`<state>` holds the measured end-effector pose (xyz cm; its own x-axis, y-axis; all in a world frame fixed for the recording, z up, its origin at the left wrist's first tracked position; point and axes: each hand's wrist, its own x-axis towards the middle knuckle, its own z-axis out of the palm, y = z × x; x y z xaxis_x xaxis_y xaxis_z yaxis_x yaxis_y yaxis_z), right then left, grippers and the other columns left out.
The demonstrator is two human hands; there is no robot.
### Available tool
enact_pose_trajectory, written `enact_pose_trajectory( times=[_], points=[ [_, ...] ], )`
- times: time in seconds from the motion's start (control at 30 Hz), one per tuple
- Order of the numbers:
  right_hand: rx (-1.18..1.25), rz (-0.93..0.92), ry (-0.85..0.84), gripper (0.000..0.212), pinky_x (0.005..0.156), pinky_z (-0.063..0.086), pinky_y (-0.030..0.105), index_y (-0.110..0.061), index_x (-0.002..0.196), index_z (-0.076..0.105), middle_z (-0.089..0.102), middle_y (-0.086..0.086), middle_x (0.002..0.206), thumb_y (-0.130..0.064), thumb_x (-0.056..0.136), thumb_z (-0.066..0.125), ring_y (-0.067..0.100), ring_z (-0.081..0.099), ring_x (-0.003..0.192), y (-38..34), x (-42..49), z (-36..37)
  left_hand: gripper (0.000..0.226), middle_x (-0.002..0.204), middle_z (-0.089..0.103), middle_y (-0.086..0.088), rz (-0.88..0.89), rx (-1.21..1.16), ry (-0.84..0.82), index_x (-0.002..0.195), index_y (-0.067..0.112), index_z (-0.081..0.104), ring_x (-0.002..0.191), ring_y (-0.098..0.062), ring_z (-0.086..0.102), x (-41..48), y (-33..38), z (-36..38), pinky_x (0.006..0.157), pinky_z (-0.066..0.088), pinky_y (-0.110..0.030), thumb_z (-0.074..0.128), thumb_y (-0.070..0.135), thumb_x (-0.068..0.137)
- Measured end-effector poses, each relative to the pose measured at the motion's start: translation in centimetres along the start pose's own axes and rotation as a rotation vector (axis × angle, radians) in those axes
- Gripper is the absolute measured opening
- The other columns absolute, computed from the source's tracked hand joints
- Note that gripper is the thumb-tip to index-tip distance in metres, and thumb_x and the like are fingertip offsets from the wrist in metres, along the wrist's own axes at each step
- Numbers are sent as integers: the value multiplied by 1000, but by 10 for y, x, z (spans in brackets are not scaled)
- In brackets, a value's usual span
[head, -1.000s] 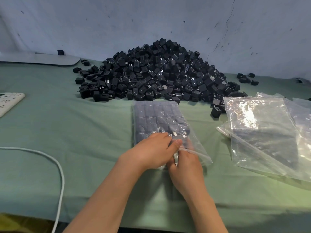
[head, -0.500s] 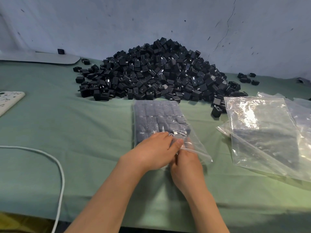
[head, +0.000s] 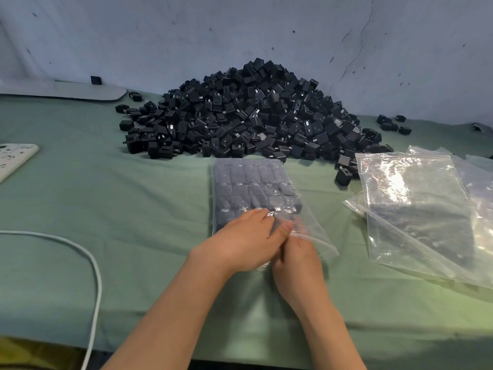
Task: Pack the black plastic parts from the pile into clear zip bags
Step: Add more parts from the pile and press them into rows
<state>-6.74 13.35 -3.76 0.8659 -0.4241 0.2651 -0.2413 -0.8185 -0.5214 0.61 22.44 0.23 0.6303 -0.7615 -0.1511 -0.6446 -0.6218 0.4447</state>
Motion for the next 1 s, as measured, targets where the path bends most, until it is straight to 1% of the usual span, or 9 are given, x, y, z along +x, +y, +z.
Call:
enact_pose_trajectory(
  times=[0.1, 0.3, 0.43, 0.5, 0.57, 0.63, 0.8, 0.9, 1.0],
  points=[
    [33, -28, 20, 30, 83, 39, 33, -1, 117, 61, 62, 18, 118, -3, 91, 45, 32, 50, 120, 0, 1, 0, 64, 156, 22, -2, 13, -11, 7, 145, 14, 34, 144, -13, 11, 0, 0, 0, 117, 9, -33, 15, 53, 98],
    [26, -79, 24, 33, 77, 37, 29, -11, 122, 61, 66, 11, 113, -8, 94, 45, 30, 58, 105, 2, 1, 0, 56, 123, 51, -5, 20, -59, 2, 114, 9, 51, 124, -21, 40, -4, 6, -3, 106, 30, -34, 21, 53, 97],
    [29, -111, 32, 32, 75, 36, 22, -10, 118, 63, 68, 6, 111, -5, 91, 48, 29, 60, 104, 9, 0, 6, 63, 133, 47, -9, 21, -17, -12, 126, 7, 46, 128, -24, 37, -7, 13, -3, 109, 29, -39, 20, 55, 97],
    [145, -66, 36, 36, 86, 40, 16, -10, 128, 58, 64, 0, 116, -8, 93, 50, 23, 59, 112, 12, 1, 11, 65, 138, 42, -9, 13, 4, -21, 131, 7, 43, 134, -23, 31, -9, 15, 0, 112, 26, -40, 18, 56, 96],
    [335, 6, 19, 39, 103, 40, 29, -9, 134, 51, 57, 4, 133, -10, 95, 50, 20, 54, 121, 10, 1, 11, 66, 144, 36, -8, 13, 15, -24, 135, 8, 39, 139, -21, 23, -10, 16, 3, 114, 22, -40, 17, 56, 96],
    [394, 3, 19, 34, 102, 42, 39, -10, 130, 54, 56, 9, 133, -9, 95, 50, 23, 55, 120, 10, 2, 12, 67, 150, 30, -6, 14, 23, -25, 139, 9, 35, 143, -19, 17, -10, 16, 5, 116, 18, -40, 17, 57, 96],
    [262, -47, 58, 30, 97, 42, 22, -15, 122, 58, 59, 5, 128, -11, 94, 50, 19, 54, 120, 14, 3, 12, 66, 144, 36, -6, 26, -2, -4, 134, 8, 40, 140, -20, 22, -8, 14, 7, 115, 20, -38, 18, 57, 96],
    [192, -71, -6, 31, 93, 45, 32, -10, 122, 58, 64, 7, 118, -6, 93, 48, 23, 59, 111, 7, 0, 5, 67, 147, 35, -5, 41, -46, -5, 138, 10, 38, 141, -18, 21, -7, 11, 7, 115, 17, -33, 18, 57, 96],
    [-77, -119, -131, 36, 93, 38, 26, -11, 127, 52, 59, 9, 122, -6, 94, 40, 25, 51, 113, 3, -10, -8, 67, 135, 46, -6, 65, -153, 3, 126, 9, 51, 134, -19, 32, -8, 5, 3, 113, 17, -27, 16, 56, 95]
  ],
)
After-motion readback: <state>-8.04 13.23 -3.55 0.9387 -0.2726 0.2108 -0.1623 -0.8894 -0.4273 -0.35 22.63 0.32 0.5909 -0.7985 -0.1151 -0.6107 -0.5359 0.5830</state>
